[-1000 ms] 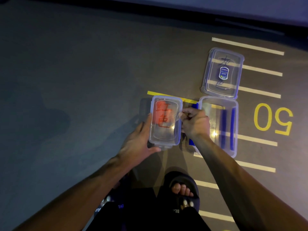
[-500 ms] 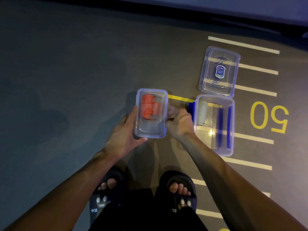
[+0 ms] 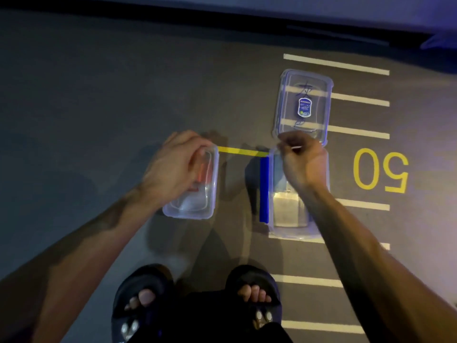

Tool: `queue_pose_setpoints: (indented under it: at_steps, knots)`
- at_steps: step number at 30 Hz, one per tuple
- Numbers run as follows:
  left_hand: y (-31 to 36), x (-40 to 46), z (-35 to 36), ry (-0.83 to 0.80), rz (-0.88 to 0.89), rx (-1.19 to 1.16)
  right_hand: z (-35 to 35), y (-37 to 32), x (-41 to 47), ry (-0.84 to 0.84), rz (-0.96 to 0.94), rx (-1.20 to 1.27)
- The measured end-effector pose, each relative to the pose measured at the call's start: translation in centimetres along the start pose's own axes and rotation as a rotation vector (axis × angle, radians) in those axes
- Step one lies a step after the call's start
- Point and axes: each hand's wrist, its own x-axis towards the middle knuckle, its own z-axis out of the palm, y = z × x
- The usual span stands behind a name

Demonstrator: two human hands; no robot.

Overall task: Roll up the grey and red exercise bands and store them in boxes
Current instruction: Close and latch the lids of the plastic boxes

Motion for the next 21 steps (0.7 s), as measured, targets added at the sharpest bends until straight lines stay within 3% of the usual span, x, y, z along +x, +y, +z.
queue_pose_setpoints:
  at_steps: [3,6,8,13,17,21]
  knots:
    - [3.5,4.5,2.9,-0.143,0.111,-0.105,-3.3,1.1,2.7,0.096,0.014,-0.162]
    - [5.1,8.1,6.6,-0.339,-0.094,-0.144,-5.2,2.9,5.0,0.07,0.106,-0.242]
    - [5.8,10.0,8.2,-0.397,-0.239,-0.316,-6.0,4.0,6.4,0.016,0.217,-0.266]
    - [7.8,11.8,10.5,-0.346,-0.442,-0.688,-6.6,4.5,7.6,-0.044,0.318,-0.081]
    - [8.6,12.4,10.1,-0.26,-0.593,-0.978,-7.3,3.9,7.8,0.06,0.316,0.028]
    - [8.6,12.1,8.8,-0.154,-0.601,-1.024,-8.2,2.8,7.4,0.159,0.279,0.195]
